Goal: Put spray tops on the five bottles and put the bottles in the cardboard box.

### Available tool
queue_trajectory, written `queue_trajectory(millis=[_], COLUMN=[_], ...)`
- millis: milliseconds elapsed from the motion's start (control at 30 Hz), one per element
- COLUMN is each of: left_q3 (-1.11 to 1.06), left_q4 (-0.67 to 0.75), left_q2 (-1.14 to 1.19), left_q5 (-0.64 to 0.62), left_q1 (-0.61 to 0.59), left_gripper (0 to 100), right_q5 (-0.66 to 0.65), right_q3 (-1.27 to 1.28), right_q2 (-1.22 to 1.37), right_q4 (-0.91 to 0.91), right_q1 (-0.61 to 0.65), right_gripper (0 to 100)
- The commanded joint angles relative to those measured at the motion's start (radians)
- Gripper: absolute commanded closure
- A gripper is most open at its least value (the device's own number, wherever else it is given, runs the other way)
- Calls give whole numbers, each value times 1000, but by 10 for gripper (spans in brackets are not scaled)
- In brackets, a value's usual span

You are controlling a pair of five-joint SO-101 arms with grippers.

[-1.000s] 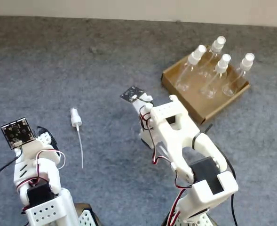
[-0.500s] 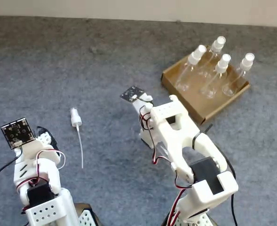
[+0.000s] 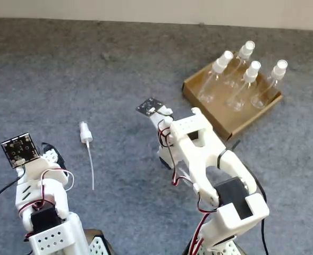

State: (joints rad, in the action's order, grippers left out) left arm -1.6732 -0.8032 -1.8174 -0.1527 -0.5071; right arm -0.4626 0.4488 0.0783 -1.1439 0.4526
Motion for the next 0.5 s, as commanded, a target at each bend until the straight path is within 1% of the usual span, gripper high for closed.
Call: queue_trajectory(millis=[0,100,267,467], left_q3=[-19,-19,-19,-19], left_q4=[-2,-2,-2,-2], left_q2=[-4,-4,-4,-4], left_q5=[11,11,11,11], left_q1=[18,18,18,18], left_gripper=[993,993,993,993], right_q5=[12,12,12,12], right_q3=[-16,-36,-168,-191], right_q2=[-65,-71,-151,-332], right_q4=[-4,-76,-157,-209], right_q1=[5,8,41,128], right_gripper=[928,928,928,929])
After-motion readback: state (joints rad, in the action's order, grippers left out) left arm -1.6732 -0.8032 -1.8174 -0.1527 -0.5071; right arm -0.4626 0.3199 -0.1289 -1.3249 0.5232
